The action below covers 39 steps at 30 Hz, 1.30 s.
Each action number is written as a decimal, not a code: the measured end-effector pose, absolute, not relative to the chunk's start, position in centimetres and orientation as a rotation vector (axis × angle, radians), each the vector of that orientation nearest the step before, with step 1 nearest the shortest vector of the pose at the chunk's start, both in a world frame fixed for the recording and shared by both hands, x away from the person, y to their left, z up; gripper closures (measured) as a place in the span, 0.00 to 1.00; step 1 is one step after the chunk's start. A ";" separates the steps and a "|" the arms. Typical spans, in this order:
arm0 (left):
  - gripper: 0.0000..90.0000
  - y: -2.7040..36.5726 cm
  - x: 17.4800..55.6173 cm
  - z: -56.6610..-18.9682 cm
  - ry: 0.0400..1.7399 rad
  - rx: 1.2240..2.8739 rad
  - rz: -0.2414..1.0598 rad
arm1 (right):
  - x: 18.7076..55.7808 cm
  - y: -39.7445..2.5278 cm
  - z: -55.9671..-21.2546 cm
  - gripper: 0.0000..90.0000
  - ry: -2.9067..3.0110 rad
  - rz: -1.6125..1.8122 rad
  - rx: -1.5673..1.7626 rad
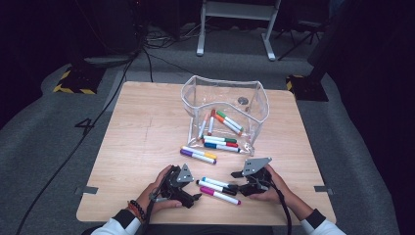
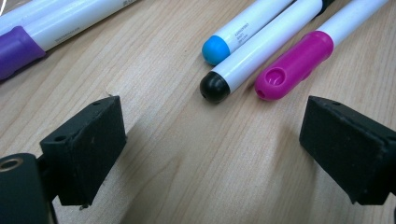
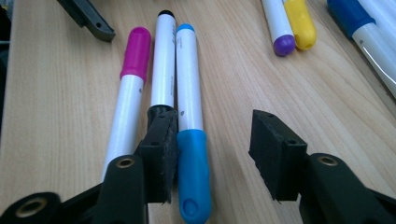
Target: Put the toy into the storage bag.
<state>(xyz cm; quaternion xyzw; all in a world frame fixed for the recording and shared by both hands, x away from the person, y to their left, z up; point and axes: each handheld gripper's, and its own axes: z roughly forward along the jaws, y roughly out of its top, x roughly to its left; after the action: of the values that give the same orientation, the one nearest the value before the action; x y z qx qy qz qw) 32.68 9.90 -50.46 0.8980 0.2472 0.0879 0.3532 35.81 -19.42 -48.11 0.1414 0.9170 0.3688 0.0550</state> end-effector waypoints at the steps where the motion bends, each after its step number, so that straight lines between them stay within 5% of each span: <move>1: 0.08 9.9 32.7 -50.5 0.639 2.323 0.227 | 35.8 -19.4 -48.1 0.59 2.784 1.120 0.429; 9: 0.08 9.9 32.7 -50.5 0.639 2.323 0.227 | 36.7 -19.3 -48.8 0.66 2.777 1.085 0.451; 15: 0.08 9.9 32.7 -50.5 0.638 2.324 0.227 | 37.2 -19.2 -49.0 0.82 2.788 1.069 0.435; 29: 0.08 9.9 32.7 -50.5 0.638 2.324 0.227 | 37.3 -19.9 -47.8 0.83 2.784 1.047 0.378; 39: 0.08 9.9 32.7 -50.5 0.636 2.325 0.227 | 37.0 -21.8 -42.7 0.83 2.657 1.153 0.348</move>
<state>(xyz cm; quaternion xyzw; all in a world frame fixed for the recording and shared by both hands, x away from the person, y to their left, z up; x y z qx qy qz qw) 32.71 9.90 -50.46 0.8986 0.2460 0.0876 0.3526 37.00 -21.77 -42.69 0.1184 0.9052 0.3926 0.1119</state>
